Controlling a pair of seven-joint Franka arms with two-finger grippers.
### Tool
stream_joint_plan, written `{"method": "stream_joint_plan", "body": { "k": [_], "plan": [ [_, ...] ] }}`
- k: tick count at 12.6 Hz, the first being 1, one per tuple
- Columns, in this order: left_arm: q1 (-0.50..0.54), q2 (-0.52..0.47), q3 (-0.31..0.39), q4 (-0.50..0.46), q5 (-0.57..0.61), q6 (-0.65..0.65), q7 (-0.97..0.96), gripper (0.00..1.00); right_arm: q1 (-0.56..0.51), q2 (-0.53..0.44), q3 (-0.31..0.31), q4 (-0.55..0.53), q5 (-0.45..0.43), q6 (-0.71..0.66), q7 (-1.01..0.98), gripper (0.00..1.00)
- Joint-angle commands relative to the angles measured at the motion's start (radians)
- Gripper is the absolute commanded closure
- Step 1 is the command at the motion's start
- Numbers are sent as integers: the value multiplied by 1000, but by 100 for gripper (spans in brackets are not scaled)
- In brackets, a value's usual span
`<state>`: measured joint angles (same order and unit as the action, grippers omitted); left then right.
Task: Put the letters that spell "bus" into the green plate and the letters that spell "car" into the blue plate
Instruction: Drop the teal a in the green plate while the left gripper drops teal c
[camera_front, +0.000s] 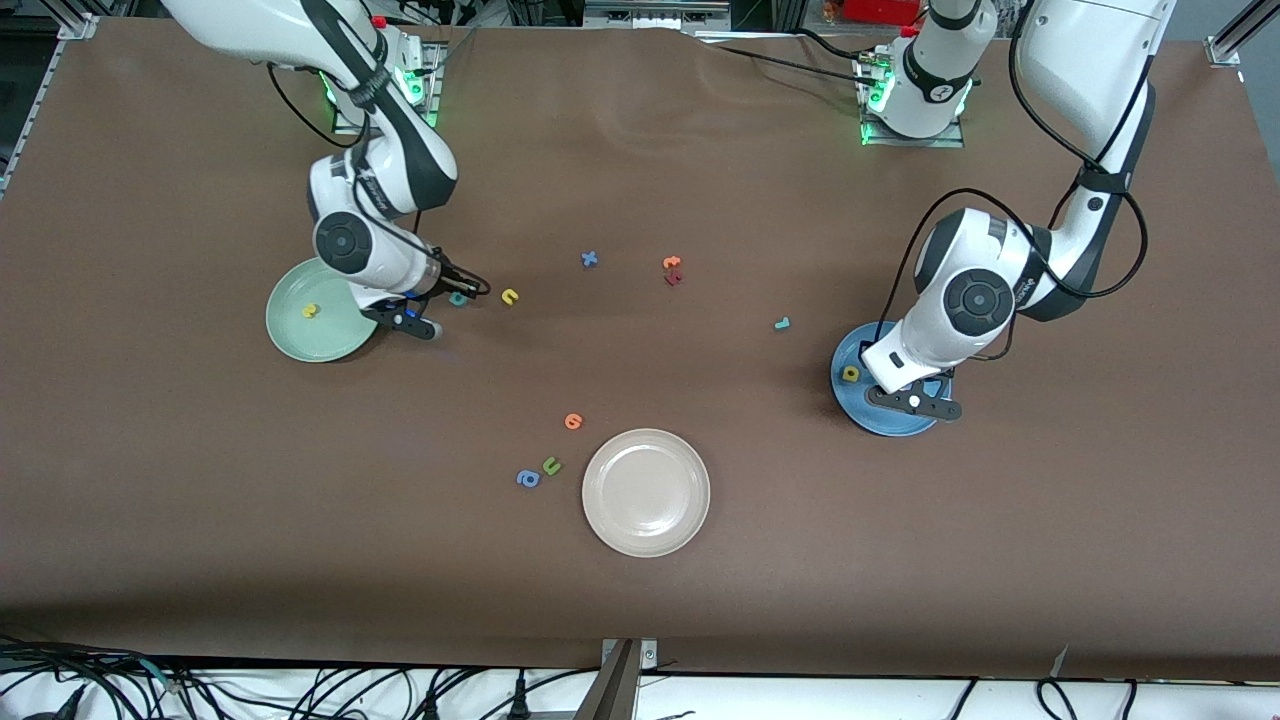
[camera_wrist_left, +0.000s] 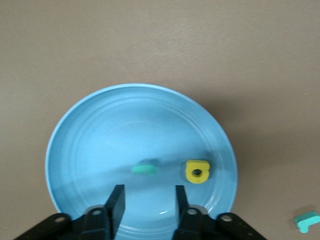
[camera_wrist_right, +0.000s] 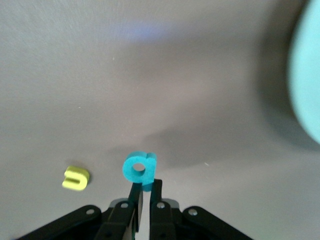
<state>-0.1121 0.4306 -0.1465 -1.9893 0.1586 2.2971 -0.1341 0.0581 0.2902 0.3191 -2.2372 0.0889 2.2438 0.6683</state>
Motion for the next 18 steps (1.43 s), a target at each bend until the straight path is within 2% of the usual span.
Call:
{"method": "stream_joint_plan", "body": {
  "k": [1,2,3,4,6,8,10,13,14,15,16,18],
  "plan": [
    [-8,-26,-37,-3,41,-19,-70,19,2,-46,-53,108,-88,-224,16,100],
    [-8,-32,-47,-3,35,-22,-85,19,2,-55,-84,111,-147,-245,-5,100],
    [-9,-39,-88,-5,30,-57,-126,19,2,-59,-118,102,-178,-245,-65,100],
    [-8,-41,-138,-11,30,-94,-231,20,0,-56,-185,96,-178,-243,-158,100],
    [-6,-35,-191,-28,29,-93,-314,24,-1,-42,-283,62,-169,-211,-336,100],
    [-6,-36,-219,-74,29,-46,-318,31,-3,-30,-307,-8,-169,-120,-387,100],
    [-5,-35,-219,-190,30,153,-321,31,-4,-13,-308,-53,-169,-29,-400,100],
    [-21,-21,-219,-224,42,223,-328,32,-4,12,-334,-53,-169,-3,-467,99],
    [-38,-13,-219,-226,42,229,-329,33,-4,6,-334,-52,-169,-3,-473,60],
    [-53,-7,-217,-226,42,229,-331,34,-4,-5,-334,-48,-169,-10,-472,12],
    [-57,-1,-217,-226,42,231,-331,37,-4,-26,-334,-45,-167,-25,-463,1],
    [-57,20,-216,-226,47,274,-331,39,-1,-74,-321,-23,-159,-111,-414,1]
  ]
}}
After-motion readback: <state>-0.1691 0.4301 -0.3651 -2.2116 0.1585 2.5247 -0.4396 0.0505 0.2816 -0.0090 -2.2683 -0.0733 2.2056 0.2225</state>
